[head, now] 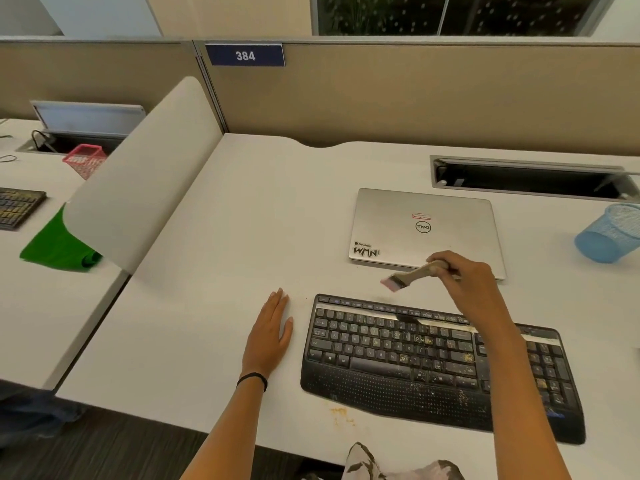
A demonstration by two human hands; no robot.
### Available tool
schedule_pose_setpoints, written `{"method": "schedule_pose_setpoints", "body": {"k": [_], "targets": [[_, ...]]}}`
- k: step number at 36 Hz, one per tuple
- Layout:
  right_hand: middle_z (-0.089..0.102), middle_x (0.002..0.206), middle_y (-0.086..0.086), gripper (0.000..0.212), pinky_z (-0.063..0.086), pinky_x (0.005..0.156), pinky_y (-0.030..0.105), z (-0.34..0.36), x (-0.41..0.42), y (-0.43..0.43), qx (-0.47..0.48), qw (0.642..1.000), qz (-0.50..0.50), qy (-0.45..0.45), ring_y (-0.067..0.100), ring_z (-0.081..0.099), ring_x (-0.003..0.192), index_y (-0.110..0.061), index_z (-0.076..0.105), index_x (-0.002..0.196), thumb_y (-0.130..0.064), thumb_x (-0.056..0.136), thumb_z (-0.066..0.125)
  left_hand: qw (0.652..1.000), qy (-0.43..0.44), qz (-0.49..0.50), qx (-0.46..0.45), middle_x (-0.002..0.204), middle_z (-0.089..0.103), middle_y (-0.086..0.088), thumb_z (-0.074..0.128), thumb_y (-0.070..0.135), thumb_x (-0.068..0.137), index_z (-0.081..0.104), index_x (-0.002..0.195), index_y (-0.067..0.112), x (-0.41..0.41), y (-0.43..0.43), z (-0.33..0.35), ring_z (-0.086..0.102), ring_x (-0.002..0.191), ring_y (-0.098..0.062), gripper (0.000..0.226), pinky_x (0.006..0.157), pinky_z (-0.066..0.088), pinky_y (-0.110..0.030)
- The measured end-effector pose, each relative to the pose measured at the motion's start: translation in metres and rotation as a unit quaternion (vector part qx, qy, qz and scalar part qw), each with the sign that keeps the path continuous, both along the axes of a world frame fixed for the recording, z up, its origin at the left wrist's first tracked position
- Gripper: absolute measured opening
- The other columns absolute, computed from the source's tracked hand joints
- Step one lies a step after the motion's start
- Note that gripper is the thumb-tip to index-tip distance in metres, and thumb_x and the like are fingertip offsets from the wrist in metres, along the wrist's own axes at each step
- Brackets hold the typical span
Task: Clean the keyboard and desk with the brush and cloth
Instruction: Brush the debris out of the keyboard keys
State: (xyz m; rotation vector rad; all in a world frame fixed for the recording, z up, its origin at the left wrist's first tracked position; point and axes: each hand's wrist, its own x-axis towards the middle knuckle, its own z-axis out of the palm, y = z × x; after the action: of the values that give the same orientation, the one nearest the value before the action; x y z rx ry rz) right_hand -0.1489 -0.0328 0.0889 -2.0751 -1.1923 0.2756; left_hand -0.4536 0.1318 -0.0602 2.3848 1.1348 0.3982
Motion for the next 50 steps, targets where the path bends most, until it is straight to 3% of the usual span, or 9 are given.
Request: {"method": "schedule_pose_setpoints", "body": {"k": [8, 12, 16, 20, 25, 31, 37, 46, 50], "targets": [[0.063, 0.073, -0.009, 0.015, 0.035, 0.054, 0.024, -0.007, -0.021, 0.008, -0.062, 0.994, 0.08, 0.051, 0.009, 0.043, 0.053, -0.021, 0.067, 0.101, -0.016, 0.091, 0.056, 1.0, 0.004, -0.002, 0.0, 0.152, 0.013, 0.014, 0.02, 0.052, 0.091, 0.026, 0.148, 0.017, -0.001, -0.001, -0.001, 0.01, 0.141, -0.001, 0.067, 0.112, 0.014, -0.021], [0.054, 0.06, -0.014, 0.016, 0.028, 0.05, 0.022, -0.006, -0.012, 0.004, -0.108, 0.993, 0.049, 0.004, 0.005, 0.04, 0.048, -0.017, 0.068, 0.099, -0.014, 0.092, 0.055, 1.0, 0.004, 0.001, 0.004, 0.152, 0.013, 0.014, 0.02, 0.051, 0.092, 0.026, 0.147, 0.018, -0.001, -0.001, 0.0, 0.011, 0.141, 0.0, 0.065, 0.112, 0.014, -0.02], [0.066, 0.07, 0.0, 0.016, 0.044, 0.054, 0.031, -0.005, 0.001, -0.005, -0.109, 0.994, -0.014, -0.022, 0.015, 0.056, 0.059, -0.02, 0.068, 0.096, -0.017, 0.092, 0.053, 1.0, 0.003, 0.001, 0.002, 0.152, 0.014, 0.015, 0.021, 0.051, 0.092, 0.027, 0.147, 0.018, 0.0, -0.001, 0.0, 0.011, 0.141, 0.0, 0.065, 0.113, 0.014, -0.021], [0.069, 0.074, -0.002, 0.014, 0.049, 0.065, 0.042, -0.003, -0.003, -0.005, -0.052, 0.998, -0.012, 0.045, 0.023, 0.063, 0.072, -0.024, 0.068, 0.094, -0.02, 0.091, 0.055, 1.0, 0.003, 0.0, 0.003, 0.152, 0.013, 0.016, 0.021, 0.05, 0.092, 0.027, 0.147, 0.018, -0.001, 0.0, -0.001, 0.009, 0.141, 0.002, 0.065, 0.112, 0.013, -0.019], [0.068, 0.072, 0.001, 0.015, 0.044, 0.057, 0.032, -0.006, -0.016, 0.004, -0.077, 0.995, 0.021, 0.063, 0.018, 0.057, 0.06, -0.022, 0.068, 0.094, -0.016, 0.091, 0.055, 1.0, 0.004, -0.001, 0.005, 0.152, 0.014, 0.015, 0.02, 0.051, 0.092, 0.027, 0.147, 0.017, 0.0, 0.0, -0.001, 0.009, 0.14, 0.002, 0.065, 0.112, 0.012, -0.018], [0.066, 0.077, 0.009, 0.022, 0.052, 0.067, 0.039, -0.001, -0.012, 0.002, -0.111, 0.99, -0.086, 0.008, 0.023, 0.065, 0.07, -0.009, 0.066, 0.086, -0.006, 0.09, 0.045, 1.0, 0.004, -0.003, 0.009, 0.152, 0.013, 0.015, 0.021, 0.049, 0.092, 0.027, 0.147, 0.017, -0.001, 0.001, -0.002, 0.01, 0.141, 0.001, 0.064, 0.113, 0.013, -0.019], [0.067, 0.072, 0.005, 0.016, 0.045, 0.053, 0.021, 0.003, -0.026, 0.014, -0.049, 0.987, -0.105, 0.114, 0.01, 0.067, 0.057, -0.011, 0.066, 0.085, -0.005, 0.089, 0.052, 1.0, 0.004, -0.004, 0.01, 0.153, 0.014, 0.014, 0.022, 0.049, 0.093, 0.027, 0.147, 0.016, -0.001, 0.001, -0.003, 0.011, 0.141, -0.001, 0.064, 0.114, 0.014, -0.021], [0.066, 0.069, 0.008, 0.02, 0.053, 0.065, 0.035, 0.001, -0.002, -0.007, -0.097, 0.981, -0.167, 0.006, 0.024, 0.063, 0.07, -0.009, 0.068, 0.083, -0.004, 0.086, 0.049, 1.0, 0.002, -0.003, 0.008, 0.153, 0.015, 0.012, 0.022, 0.049, 0.093, 0.028, 0.147, 0.015, -0.001, 0.001, -0.002, 0.012, 0.141, -0.003, 0.065, 0.113, 0.016, -0.022], [0.069, 0.067, 0.004, 0.016, 0.05, 0.06, 0.023, 0.006, -0.003, -0.008, -0.068, 0.982, -0.136, 0.11, 0.009, 0.067, 0.056, -0.01, 0.067, 0.087, -0.005, 0.089, 0.052, 1.0, -0.003, -0.002, 0.006, 0.152, 0.015, 0.012, 0.02, 0.051, 0.091, 0.028, 0.147, 0.015, 0.0, -0.001, 0.0, 0.012, 0.142, -0.004, 0.067, 0.114, 0.016, -0.024]]}}
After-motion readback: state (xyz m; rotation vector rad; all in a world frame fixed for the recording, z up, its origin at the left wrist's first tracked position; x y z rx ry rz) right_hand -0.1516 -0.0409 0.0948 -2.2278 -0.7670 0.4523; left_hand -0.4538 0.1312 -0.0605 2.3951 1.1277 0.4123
